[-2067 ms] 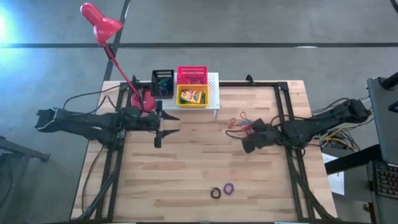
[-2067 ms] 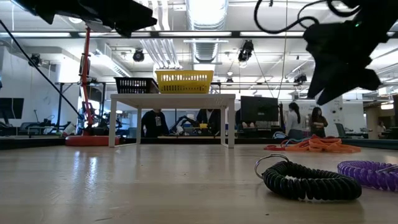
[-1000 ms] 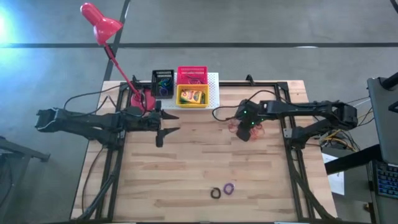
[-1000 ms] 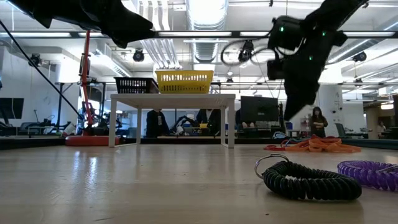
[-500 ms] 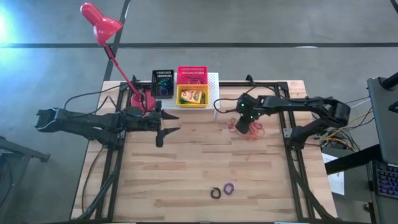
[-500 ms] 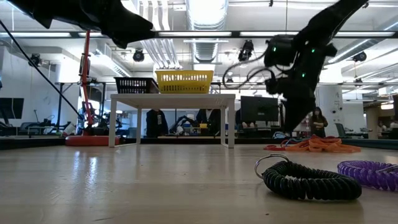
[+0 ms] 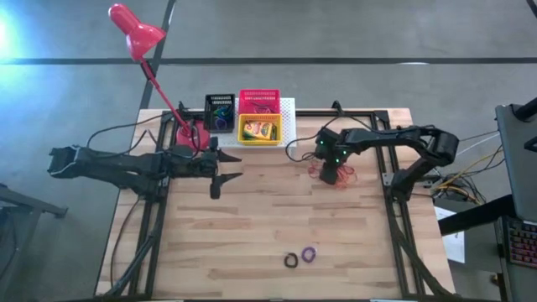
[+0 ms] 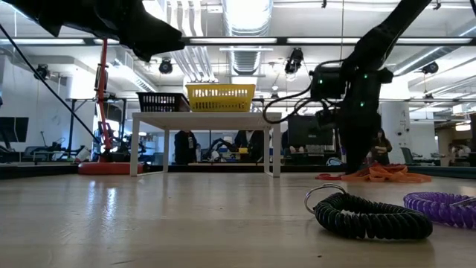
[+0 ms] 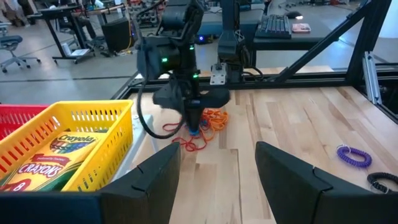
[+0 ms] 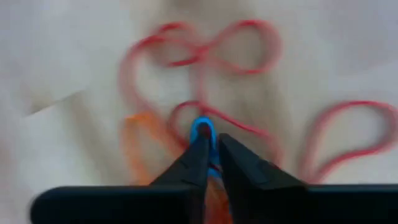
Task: Pick & Place Office Desk Supplies
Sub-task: Put the blue rubber band into the red bin on the shelf on the shelf
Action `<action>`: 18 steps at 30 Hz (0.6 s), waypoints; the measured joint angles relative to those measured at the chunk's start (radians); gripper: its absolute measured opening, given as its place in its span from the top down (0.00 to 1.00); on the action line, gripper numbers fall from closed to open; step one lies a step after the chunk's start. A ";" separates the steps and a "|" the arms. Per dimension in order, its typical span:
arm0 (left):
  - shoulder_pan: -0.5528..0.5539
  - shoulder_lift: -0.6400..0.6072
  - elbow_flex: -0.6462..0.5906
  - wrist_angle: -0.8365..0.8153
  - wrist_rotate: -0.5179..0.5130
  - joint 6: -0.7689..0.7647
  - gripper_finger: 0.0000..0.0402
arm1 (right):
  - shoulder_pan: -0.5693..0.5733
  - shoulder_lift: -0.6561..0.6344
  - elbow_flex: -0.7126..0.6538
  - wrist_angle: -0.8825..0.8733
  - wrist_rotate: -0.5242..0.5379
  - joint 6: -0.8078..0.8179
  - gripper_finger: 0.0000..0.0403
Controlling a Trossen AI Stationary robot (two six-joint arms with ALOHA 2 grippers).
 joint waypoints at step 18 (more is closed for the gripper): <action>-0.001 0.050 0.001 0.031 0.042 0.004 0.47 | 0.441 -0.442 -0.106 0.281 0.419 0.475 0.98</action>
